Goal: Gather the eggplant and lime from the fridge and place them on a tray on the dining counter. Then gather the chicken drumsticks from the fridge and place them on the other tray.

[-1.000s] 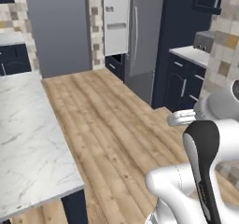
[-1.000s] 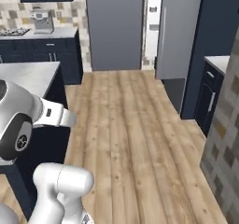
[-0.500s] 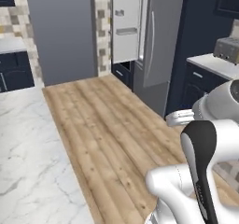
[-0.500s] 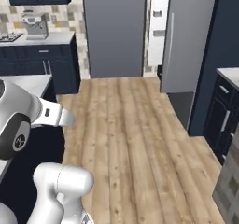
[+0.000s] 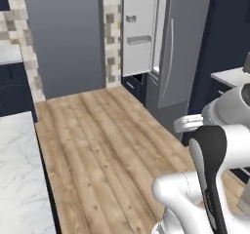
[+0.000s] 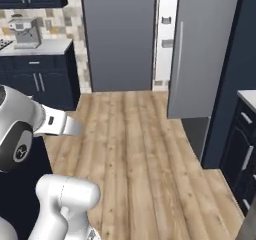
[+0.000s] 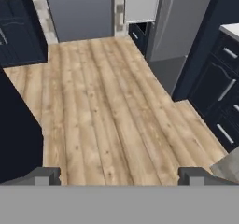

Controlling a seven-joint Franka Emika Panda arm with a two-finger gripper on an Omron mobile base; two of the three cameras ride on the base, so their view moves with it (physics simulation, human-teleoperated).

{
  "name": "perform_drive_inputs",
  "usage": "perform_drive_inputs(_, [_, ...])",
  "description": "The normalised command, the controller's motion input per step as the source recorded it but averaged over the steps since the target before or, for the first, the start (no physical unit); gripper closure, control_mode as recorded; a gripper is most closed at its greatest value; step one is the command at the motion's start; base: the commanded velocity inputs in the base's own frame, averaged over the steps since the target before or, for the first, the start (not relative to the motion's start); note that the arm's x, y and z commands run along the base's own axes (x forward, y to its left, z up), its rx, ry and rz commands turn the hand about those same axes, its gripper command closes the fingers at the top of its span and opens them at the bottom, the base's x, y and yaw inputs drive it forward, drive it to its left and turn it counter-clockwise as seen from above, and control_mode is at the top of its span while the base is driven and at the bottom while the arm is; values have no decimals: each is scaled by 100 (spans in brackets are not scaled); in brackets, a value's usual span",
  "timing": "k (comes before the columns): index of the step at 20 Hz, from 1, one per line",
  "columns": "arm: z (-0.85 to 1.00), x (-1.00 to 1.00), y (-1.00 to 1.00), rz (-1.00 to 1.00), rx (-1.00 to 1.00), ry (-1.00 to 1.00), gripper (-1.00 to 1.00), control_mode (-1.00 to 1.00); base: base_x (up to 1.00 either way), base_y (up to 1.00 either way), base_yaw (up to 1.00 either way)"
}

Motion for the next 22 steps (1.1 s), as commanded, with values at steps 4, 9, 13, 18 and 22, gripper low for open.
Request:
perform_drive_inputs(4, [0, 0, 0, 0, 0, 0, -100, 100, 100, -15, 0])
perform_drive_inputs(9, [0, 0, 0, 0, 0, 0, -100, 100, 100, 0, -12])
perform_drive_inputs(13, [0, 0, 0, 0, 0, 0, -100, 100, 100, 9, -37])
perform_drive_inputs(18, [0, 0, 0, 0, 0, 0, -100, 100, 100, 48, -42])
perform_drive_inputs(22, [0, 0, 0, 0, 0, 0, -100, 100, 96, 67, -42])
